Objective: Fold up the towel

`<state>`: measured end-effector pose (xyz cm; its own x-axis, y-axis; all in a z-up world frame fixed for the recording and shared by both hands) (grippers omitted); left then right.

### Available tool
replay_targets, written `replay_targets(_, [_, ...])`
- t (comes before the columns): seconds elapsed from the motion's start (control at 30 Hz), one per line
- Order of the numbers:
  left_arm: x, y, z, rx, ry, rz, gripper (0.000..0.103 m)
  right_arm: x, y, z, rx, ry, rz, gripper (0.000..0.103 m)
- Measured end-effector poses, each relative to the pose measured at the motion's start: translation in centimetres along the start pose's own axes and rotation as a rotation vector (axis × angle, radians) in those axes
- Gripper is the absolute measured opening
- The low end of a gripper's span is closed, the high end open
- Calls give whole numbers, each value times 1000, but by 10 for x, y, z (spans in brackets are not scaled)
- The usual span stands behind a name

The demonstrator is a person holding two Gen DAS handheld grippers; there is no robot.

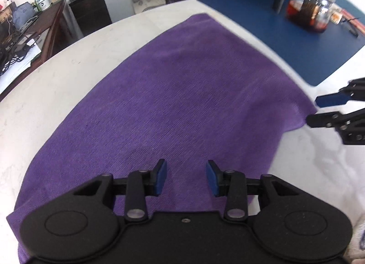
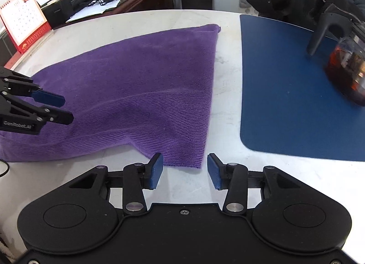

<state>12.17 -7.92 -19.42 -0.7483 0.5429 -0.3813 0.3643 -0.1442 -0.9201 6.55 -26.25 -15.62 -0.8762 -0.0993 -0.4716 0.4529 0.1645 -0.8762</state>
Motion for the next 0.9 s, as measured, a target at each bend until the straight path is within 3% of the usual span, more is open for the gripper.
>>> replay_targets(0.23, [2, 8, -10, -2, 13, -14, 39, 0, 7, -1, -30, -27, 7, 42])
replay_targets(0.3, [3, 7, -8, -8, 34, -9, 39, -2, 7, -1, -46, -30, 17, 36])
replay_targets(0.37, [3, 6, -8, -10, 49, -10, 39, -4, 8, -1, -56, -54, 17, 7])
replay_targets(0.6, [1, 6, -10, 10, 36, -15, 40, -33, -20, 6, -137, 4, 78, 5])
replay_targets(0.73, [0, 6, -10, 15, 36, -19, 40, -58, -40, -43, -89, -207, 140, 5])
replay_targets(0.9, [0, 4, -11, 37, 27, -23, 40, -51, -38, -113, -75, -464, 171, 6])
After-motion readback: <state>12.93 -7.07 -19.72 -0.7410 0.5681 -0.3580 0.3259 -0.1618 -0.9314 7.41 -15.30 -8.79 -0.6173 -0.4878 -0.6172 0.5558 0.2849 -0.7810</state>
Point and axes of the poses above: each gripper's, at about its wrist camera, not at the fingertips, and y roughly the way its jaws point, z to its right, x to its underside, the point moved 10 cm from there along y, roughly the way its jaws point, and after that the axes turned 4 degrees about -z, right-handed, at the moved point
